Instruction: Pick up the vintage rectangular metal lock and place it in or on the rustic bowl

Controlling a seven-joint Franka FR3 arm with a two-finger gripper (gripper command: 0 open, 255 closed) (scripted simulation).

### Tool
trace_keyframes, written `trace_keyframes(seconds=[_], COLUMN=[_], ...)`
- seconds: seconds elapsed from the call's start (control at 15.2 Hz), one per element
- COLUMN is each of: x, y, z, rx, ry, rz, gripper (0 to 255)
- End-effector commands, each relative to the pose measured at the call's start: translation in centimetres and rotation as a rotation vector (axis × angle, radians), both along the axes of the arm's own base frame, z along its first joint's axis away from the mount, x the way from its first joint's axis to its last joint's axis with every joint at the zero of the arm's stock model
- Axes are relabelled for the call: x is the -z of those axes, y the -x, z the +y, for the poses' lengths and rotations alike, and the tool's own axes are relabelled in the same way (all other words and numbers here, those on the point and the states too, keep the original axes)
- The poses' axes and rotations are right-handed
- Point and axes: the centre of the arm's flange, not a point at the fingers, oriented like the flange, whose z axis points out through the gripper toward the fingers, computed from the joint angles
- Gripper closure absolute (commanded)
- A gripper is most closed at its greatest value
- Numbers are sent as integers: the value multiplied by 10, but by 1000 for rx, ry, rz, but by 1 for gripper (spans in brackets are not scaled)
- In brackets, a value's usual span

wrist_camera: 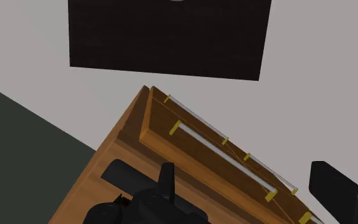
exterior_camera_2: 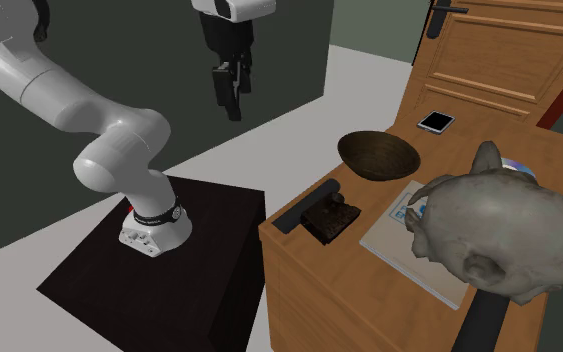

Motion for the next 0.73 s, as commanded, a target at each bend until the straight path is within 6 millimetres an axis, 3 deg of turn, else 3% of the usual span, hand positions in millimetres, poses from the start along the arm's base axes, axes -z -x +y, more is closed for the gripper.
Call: trace_keyframes(seconds=[0.0, 0.66], x=[0, 62], y=[0, -115], z=[0, -14], rx=[0, -35], ry=[0, 85], rz=[0, 9], gripper=[0, 0])
